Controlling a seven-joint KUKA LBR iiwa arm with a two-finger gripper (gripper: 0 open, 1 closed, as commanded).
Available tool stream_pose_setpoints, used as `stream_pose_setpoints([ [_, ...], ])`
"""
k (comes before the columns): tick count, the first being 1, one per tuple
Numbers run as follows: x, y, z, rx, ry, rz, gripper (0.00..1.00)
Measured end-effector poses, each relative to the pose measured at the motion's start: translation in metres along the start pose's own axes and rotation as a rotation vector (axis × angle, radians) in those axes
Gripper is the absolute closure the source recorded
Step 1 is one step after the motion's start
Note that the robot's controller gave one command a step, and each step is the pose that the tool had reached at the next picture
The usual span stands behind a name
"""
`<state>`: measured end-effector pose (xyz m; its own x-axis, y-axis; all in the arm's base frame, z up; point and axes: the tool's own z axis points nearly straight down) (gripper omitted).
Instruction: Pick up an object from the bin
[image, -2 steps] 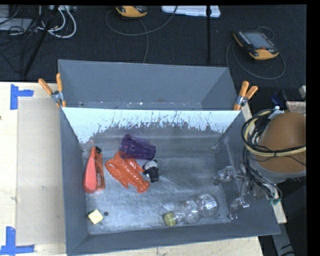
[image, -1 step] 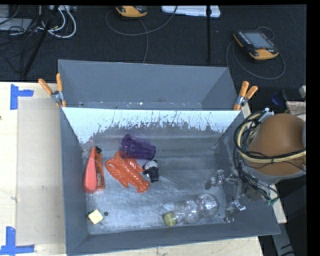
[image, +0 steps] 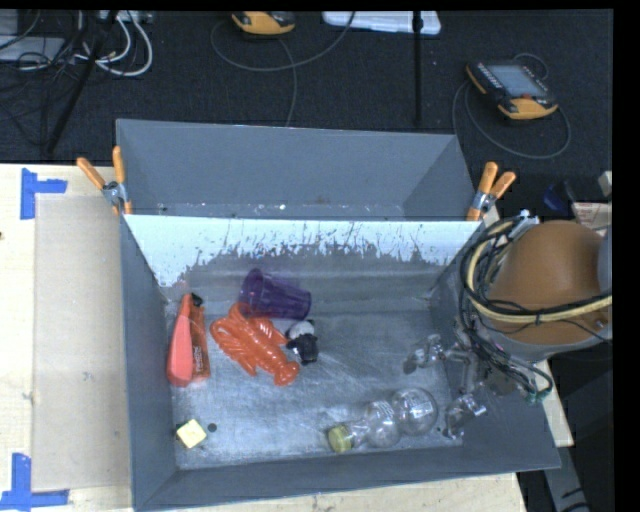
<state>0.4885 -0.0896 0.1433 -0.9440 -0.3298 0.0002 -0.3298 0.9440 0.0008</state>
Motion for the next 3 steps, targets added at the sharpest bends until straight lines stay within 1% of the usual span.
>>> stream_pose_setpoints([
  [1,-0.0077,0.0187,0.0675,0.001,-0.002,-0.061,0.00],
  [2,-0.0086,0.0190,0.0619,0.002,-0.004,-0.070,1.00],
  [3,-0.0086,0.0190,0.0619,0.002,-0.004,-0.071,1.00],
])
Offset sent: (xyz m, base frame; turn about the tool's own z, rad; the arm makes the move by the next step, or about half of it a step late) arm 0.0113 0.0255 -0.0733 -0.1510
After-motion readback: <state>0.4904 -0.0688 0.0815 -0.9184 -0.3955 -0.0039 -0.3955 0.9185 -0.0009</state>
